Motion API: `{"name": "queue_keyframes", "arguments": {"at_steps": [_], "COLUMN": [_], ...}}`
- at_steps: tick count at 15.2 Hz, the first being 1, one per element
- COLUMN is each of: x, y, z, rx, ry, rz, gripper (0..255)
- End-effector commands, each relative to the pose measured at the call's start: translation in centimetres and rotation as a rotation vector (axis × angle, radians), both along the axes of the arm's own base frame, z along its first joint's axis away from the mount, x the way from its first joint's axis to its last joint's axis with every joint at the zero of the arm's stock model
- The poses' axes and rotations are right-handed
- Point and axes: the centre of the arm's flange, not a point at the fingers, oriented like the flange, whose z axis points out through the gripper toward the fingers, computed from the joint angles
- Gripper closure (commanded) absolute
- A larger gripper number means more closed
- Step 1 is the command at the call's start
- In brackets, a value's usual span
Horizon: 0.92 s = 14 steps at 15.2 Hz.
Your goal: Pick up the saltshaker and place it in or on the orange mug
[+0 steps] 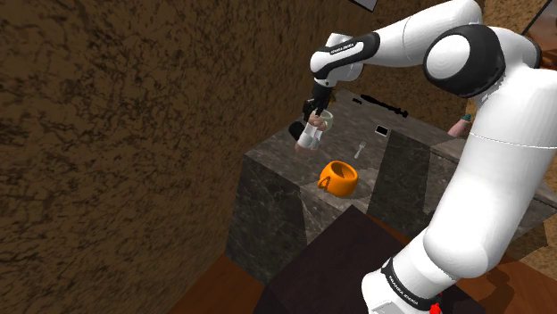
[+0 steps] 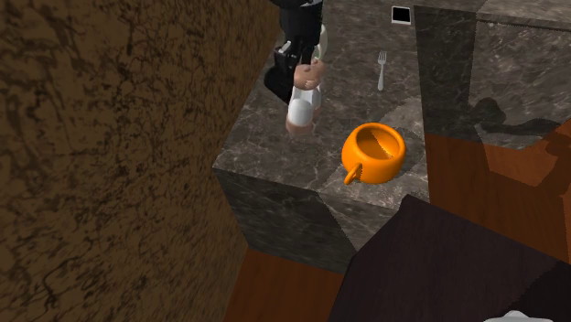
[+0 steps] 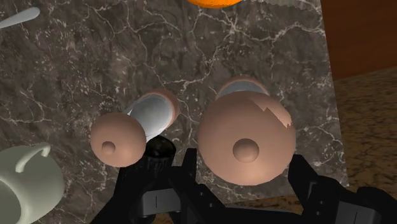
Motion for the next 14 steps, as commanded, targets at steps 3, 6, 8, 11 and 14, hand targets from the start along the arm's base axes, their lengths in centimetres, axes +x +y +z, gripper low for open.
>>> {"name": "queue_keyframes", "arguments": {"at_steps": [3,6,8,11,14], "x": [0.0,0.0,0.0,0.0,0.0], "y": [0.1,0.1,0.1,0.1,0.1], "z": [2.2,3.8,4.8,6.4,8.0], "rx": [0.0,0.0,0.0,0.0,0.0], "ry": [0.0,0.0,0.0,0.0,0.0], "rz": [0.0,0.0,0.0,0.0,0.0], "gripper": [255,255,255,255,255]}}
